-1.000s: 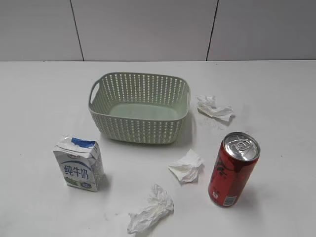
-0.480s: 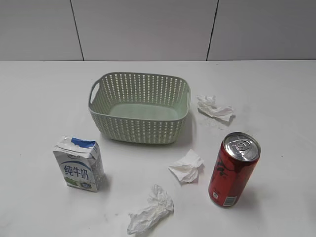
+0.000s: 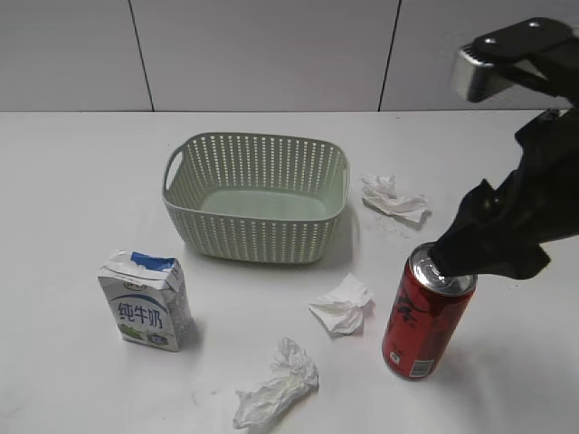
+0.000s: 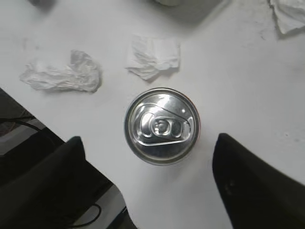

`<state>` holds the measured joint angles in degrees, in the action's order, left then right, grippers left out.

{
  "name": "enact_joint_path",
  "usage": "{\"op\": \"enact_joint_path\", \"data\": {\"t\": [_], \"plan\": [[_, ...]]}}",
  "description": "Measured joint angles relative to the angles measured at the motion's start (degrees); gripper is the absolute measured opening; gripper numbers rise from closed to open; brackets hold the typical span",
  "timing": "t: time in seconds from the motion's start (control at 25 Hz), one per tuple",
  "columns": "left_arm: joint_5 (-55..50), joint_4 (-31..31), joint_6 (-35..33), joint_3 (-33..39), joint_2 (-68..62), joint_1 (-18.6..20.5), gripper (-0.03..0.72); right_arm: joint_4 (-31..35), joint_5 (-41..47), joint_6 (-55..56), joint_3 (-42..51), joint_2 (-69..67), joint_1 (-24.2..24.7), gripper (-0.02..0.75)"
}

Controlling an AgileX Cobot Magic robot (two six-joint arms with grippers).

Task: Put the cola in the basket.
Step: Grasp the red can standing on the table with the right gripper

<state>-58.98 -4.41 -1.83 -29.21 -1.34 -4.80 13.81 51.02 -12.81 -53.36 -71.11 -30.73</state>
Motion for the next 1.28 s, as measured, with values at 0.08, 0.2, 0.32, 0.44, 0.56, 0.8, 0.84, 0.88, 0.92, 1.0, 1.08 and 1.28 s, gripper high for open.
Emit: {"op": "enact_joint_path", "data": {"t": [0.08,0.2,0.32,0.44,0.56,0.8,0.84,0.88,0.92,1.0,1.08,1.28], "plan": [[0.00,0.00,0.00,0.00,0.00,0.00,0.237,0.61,-0.45,-0.39,-0.11,-1.42,-0.34,0.641],[0.00,0.00,0.00,0.00,0.00,0.00,0.237,0.61,-0.98,-0.62,-0.11,-3.77,-0.34,0.657],[0.00,0.00,0.00,0.00,0.00,0.00,0.237,0.72,-1.88,-0.62,-0.20,-6.13,-0.34,0.657],[0.00,0.00,0.00,0.00,0.00,0.00,0.237,0.39,-2.56,-0.66,-0.18,-9.23,-0.34,0.657],[0.00,0.00,0.00,0.00,0.00,0.00,0.237,-0.07,-3.02,-0.66,-0.22,-12.83,-0.34,0.657],[0.00,0.00,0.00,0.00,0.00,0.00,0.237,-0.07,-3.30,-0.66,-0.22,-19.80,-0.34,0.648],[0.00,-0.05,-0.04,0.00,0.00,0.00,0.237,-0.07,-3.30,-0.66,-0.22,-20.57,-0.34,0.636],[0.00,-0.05,-0.03,0.00,0.00,0.00,0.237,-0.07,-3.18,-0.52,-0.22,-21.03,-0.34,0.612],[0.00,-0.05,-0.02,0.00,0.00,0.00,0.237,0.01,-2.81,-0.44,-0.36,-21.42,-0.34,0.577],[0.00,-0.05,-0.02,0.00,0.00,0.00,0.237,-0.45,-2.13,-0.31,-1.00,-21.58,-0.35,0.513],[0.00,-0.10,-0.02,0.00,0.00,0.00,0.237,-0.38,-0.07,-0.26,-2.13,-21.80,-0.41,0.515],[0.00,-0.15,-0.02,0.00,0.00,0.00,0.237,-2.28,6.68,-0.20,-9.04,-21.91,-0.41,0.515]]}}
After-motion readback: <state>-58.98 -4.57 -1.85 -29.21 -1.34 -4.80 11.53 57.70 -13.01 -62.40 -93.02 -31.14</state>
